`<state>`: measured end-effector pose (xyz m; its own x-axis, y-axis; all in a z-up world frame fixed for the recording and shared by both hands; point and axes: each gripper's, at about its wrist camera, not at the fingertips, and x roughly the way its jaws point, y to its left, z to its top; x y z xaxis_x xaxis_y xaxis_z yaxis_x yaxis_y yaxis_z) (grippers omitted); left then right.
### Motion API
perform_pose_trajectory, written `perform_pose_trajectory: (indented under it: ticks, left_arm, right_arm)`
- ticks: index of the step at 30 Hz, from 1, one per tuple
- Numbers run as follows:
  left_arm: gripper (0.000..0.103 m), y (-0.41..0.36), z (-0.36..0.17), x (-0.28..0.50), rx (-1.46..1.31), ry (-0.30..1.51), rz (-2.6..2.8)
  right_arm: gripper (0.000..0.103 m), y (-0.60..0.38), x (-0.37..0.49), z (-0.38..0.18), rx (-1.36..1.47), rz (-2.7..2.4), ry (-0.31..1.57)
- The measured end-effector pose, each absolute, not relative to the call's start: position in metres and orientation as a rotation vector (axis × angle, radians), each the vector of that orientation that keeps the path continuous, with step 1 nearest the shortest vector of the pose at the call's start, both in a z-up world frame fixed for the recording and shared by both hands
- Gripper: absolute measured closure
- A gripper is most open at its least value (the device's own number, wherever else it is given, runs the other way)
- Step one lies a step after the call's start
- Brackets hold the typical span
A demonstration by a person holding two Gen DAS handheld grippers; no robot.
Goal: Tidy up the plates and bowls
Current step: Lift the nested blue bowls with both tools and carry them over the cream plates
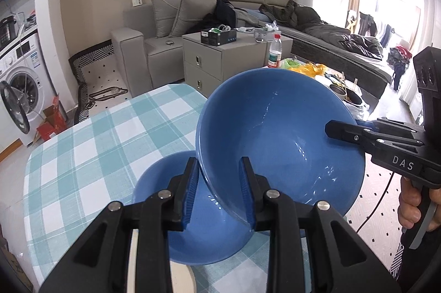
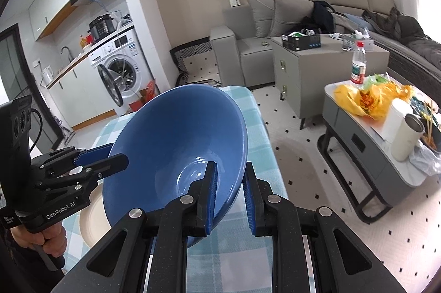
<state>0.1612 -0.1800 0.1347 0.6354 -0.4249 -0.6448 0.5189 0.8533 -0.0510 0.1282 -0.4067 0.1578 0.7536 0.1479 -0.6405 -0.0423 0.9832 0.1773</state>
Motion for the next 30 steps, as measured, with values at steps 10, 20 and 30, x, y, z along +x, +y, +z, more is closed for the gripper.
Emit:
perform_pose_trajectory:
  ticks: [10,20,30]
  left_arm:
    - [0.075,-0.146,0.131,0.168,0.105,0.694,-0.455]
    - [0.075,-0.123,0.120,0.171,0.089,0.714,-0.396]
    - [0.075,-0.112,0.102,0.174,0.083,0.754,-0.371]
  right_arm:
    - [0.084,-0.370,0.151,0.158,0.115,0.176,0.726]
    - [0.084,-0.342,0.171,0.140,0.101,0.234,0.767]
    - [0.084,-0.329,0.187,0.118,0.095,0.257,0.817]
